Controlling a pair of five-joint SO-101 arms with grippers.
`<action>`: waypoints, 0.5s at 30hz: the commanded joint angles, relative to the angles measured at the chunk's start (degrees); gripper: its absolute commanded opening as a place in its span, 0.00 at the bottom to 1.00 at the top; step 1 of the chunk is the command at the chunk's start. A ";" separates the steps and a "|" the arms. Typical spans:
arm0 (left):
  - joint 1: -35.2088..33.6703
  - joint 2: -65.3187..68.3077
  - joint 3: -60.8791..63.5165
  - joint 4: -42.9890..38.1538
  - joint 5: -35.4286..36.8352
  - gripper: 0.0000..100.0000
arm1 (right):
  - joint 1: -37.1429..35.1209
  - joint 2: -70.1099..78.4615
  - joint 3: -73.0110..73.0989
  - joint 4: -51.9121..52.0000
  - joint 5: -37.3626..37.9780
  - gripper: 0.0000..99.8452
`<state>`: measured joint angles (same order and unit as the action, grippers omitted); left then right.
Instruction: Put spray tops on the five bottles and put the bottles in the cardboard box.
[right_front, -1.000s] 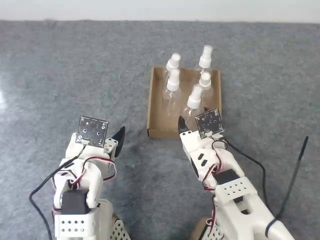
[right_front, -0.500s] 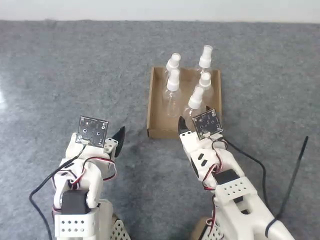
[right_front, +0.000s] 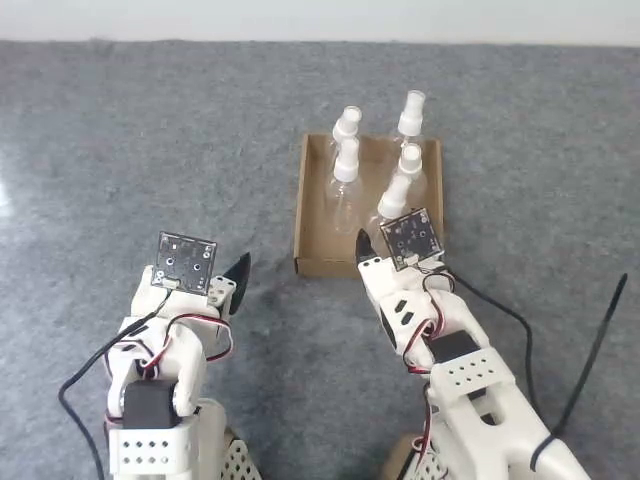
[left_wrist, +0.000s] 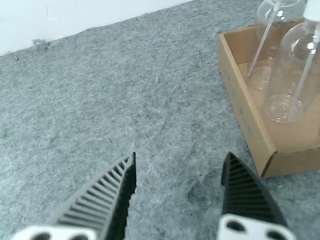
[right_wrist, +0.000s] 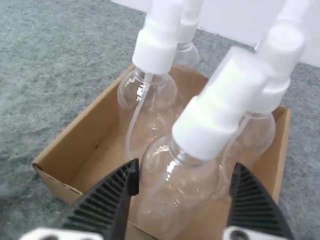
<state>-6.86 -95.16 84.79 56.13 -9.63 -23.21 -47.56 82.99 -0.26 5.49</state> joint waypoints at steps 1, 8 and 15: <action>-0.18 -0.97 -0.13 -1.41 -0.35 0.25 | -0.48 -0.40 -4.22 0.31 0.62 0.24; -0.18 -0.97 -0.13 -1.49 -0.35 0.25 | -1.10 -0.40 -6.42 1.10 0.70 0.24; -0.18 -0.97 -0.13 -1.49 -0.35 0.25 | -2.95 -0.40 -9.58 5.32 0.62 0.24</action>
<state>-6.86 -95.16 84.79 56.13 -9.63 -25.49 -47.47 77.80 4.48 5.49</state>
